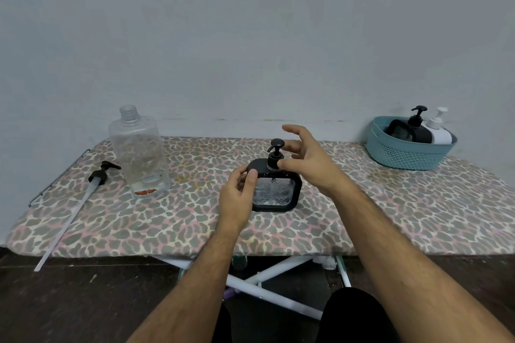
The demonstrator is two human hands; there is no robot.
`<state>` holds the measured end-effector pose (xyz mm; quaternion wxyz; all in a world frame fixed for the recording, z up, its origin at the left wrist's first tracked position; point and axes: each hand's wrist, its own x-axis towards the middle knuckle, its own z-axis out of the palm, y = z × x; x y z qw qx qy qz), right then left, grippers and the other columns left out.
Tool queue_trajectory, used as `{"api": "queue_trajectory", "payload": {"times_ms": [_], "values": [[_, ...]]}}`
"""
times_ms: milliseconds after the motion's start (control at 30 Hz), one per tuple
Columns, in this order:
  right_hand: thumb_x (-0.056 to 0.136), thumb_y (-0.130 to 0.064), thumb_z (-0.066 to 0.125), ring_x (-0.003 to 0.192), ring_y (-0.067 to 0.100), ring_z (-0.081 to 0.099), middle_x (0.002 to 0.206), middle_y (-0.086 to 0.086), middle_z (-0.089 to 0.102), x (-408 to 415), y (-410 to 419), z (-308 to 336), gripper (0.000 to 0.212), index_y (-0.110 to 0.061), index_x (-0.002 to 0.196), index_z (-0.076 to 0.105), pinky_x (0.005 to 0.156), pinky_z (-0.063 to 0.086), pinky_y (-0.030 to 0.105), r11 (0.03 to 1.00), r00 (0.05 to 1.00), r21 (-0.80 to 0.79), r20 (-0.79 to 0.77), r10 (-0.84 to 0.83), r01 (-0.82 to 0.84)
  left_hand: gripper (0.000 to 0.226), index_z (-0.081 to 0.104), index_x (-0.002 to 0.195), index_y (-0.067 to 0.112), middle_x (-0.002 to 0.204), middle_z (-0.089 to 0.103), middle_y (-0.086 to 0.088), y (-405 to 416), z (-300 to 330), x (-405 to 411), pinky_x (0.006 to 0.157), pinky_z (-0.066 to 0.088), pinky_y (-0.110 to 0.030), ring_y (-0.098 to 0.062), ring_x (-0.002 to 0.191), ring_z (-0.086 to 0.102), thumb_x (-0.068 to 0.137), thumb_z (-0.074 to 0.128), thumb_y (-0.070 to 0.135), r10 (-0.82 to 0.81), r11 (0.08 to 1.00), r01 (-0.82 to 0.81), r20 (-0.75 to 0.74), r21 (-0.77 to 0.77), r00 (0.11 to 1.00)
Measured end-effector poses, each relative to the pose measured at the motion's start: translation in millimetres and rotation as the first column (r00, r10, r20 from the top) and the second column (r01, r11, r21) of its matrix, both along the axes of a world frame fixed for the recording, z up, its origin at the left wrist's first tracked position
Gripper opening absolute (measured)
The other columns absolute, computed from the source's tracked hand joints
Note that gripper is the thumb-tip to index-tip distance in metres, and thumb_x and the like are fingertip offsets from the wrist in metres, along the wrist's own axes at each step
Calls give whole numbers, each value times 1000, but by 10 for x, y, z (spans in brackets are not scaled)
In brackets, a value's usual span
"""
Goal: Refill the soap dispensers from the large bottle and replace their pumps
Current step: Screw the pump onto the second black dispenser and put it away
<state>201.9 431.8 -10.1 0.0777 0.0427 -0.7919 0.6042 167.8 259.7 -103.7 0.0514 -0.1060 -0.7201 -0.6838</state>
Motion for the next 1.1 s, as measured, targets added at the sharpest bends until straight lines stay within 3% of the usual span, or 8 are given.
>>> {"api": "queue_trajectory", "payload": {"times_ms": [133,333,433,533,600,733,867,1100], "values": [[85,-9,72,113,20,65,109,3,73,-14,-16,18,62,-30,137,46,102,49,50,999,1000,38,-14,11,-10,32,62,114,32,97,70,14,4,10,6,80,58,-29,-2,91,68,92,54,53,-5,1000,5,-9,-2,1000],[71,-24,88,80,4,58,88,-8,63,-46,-125,-42,59,-31,120,56,74,45,19,972,978,136,-113,-178,193,27,60,115,31,100,70,11,-1,15,8,81,57,-29,-2,92,68,95,55,47,-6,1000,6,-20,-3,1000],[68,-37,89,74,4,55,85,-9,59,-47,-186,-54,68,-29,125,52,65,42,17,931,959,247,-156,-236,269,37,62,121,22,99,70,13,-2,20,22,79,56,-25,0,91,67,95,54,48,-8,1000,8,-27,-3,1000],[74,-39,84,101,4,57,102,-14,57,-35,-187,-29,77,-32,138,41,76,41,18,943,979,267,-92,-181,199,40,62,119,24,99,69,15,-2,22,26,81,55,-24,3,91,66,91,54,52,3,1000,-3,-25,-10,1000],[82,-22,76,122,10,54,118,-14,61,-24,-133,-2,74,-33,143,35,85,44,21,984,994,147,-24,-102,105,36,60,120,27,101,69,15,1,21,22,84,55,-26,2,93,66,93,55,50,1,1000,-1,-16,-9,1000],[89,5,57,108,17,68,110,-2,74,-10,-43,9,69,-26,146,33,92,55,35,1000,1000,11,4,6,-6,30,60,119,30,100,69,16,0,7,12,82,56,-25,0,93,67,94,56,47,-1,1000,1,-4,-13,1000],[86,-5,71,106,17,68,107,1,73,-24,-43,-11,68,-27,142,40,97,51,40,998,999,44,-14,-37,38,22,59,114,36,96,69,20,0,10,5,79,54,-21,3,92,66,95,56,46,6,1000,-6,-5,-22,1000],[75,-26,85,77,-9,58,93,-8,60,-34,-91,-25,76,-32,138,45,68,42,9,974,987,166,-65,-147,156,21,59,114,35,101,69,15,2,21,5,88,57,-38,-3,94,67,95,56,45,3,1000,-4,-3,-16,1000]]}}
